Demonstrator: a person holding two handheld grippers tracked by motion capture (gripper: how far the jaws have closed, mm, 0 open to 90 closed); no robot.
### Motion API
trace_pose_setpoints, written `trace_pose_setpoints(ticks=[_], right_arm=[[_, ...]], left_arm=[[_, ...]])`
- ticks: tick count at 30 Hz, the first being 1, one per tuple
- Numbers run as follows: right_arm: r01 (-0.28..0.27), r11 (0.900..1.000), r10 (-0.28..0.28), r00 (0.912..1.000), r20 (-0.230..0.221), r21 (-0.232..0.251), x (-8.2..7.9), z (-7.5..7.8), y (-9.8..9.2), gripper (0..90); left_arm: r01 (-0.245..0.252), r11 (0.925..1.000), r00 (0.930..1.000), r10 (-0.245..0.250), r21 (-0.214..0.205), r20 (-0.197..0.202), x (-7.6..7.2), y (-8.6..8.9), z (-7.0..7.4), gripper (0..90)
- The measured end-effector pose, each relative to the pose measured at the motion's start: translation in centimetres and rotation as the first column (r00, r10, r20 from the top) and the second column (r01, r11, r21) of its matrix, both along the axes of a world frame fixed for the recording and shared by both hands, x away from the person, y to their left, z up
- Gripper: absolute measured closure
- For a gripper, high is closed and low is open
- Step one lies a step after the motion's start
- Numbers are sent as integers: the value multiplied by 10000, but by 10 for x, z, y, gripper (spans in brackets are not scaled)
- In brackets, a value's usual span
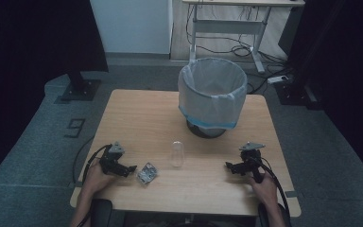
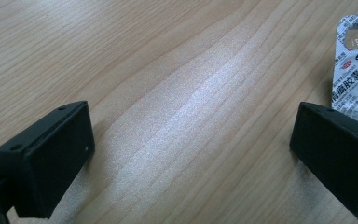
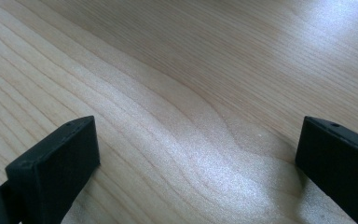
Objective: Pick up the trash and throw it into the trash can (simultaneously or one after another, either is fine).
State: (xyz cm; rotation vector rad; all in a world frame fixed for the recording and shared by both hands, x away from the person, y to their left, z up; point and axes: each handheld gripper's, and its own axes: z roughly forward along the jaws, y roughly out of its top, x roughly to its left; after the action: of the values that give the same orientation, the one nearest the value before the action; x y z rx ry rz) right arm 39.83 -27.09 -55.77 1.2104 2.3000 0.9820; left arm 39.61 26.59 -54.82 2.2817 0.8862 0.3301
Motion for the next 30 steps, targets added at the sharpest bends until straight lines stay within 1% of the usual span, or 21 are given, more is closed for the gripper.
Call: trace_pose_setpoints(ticks=[21, 22, 23, 24, 27, 29, 30], right_arm=[[22, 10000, -22, 10000, -16, 0, 0, 0, 1, 0], [-104, 9999, 104, 9999, -44, -7, -1, 1, 2, 7], [-104, 9999, 104, 9999, -44, -7, -1, 1, 2, 7], [-301, 9995, 301, 9995, -26, 32, -3, 3, 3, 56], [-414, 9991, 413, 9991, 99, 60, -4, 5, 6, 51], [-586, 9978, 581, 9982, 177, 308, -6, 7, 8, 49], [-718, 9955, 710, 9974, 147, 616, -7, 8, 10, 40]], left_arm=[[-29, 10000, 10000, 29, -20, 4, 2, 0, 0, 0], [-29, 10000, 10000, 29, -20, 3, 2, 0, 0, 0], [-29, 10000, 10000, 29, -18, 3, 2, 0, 0, 0], [-28, 10000, 10000, 28, -18, 3, 2, 0, 0, 0], [-28, 10000, 10000, 28, -17, 4, 2, 0, 0, 0], [-28, 10000, 10000, 28, -18, 3, 2, 0, 0, 0], [-29, 10000, 10000, 29, -19, 3, 2, 0, 0, 0]])
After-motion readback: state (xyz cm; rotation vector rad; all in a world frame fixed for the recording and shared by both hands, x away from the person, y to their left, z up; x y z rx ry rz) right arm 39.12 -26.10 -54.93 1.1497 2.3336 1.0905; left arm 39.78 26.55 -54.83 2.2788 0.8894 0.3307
